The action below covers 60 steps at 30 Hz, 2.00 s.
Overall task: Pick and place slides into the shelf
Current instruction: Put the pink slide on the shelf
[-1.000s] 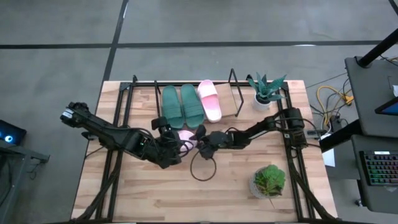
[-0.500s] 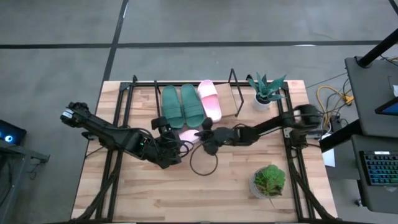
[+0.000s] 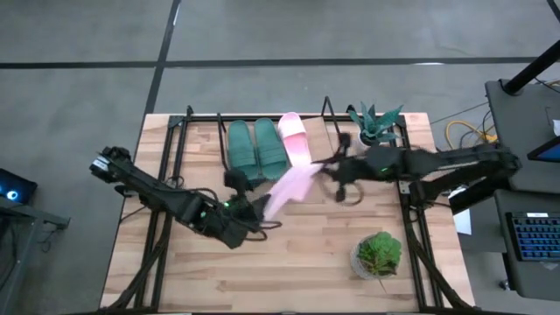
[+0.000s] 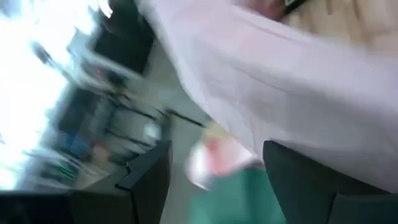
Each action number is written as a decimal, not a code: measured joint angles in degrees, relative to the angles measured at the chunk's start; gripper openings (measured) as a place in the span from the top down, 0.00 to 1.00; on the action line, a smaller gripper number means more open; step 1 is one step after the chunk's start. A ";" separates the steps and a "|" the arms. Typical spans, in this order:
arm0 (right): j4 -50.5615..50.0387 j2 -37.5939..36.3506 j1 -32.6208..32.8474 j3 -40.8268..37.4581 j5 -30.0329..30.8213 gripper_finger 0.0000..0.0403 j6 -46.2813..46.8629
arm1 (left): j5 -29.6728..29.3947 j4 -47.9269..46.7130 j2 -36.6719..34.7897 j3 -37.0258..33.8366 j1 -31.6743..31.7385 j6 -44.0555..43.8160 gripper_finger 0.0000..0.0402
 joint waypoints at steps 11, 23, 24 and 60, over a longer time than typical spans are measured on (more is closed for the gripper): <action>-12.86 -3.61 -7.29 4.78 -0.26 0.93 8.20 | -13.89 43.04 11.03 1.35 -0.43 59.96 0.41; -17.18 -0.66 -14.68 9.05 1.36 0.93 7.32 | -12.06 43.79 3.79 2.29 2.17 56.40 0.41; -16.96 -0.60 -15.66 9.59 1.54 0.93 7.30 | -10.94 43.81 3.13 2.29 2.19 55.85 0.41; -10.14 2.29 -23.83 15.14 -12.14 0.94 7.46 | 15.46 38.82 2.33 0.90 22.42 20.33 0.41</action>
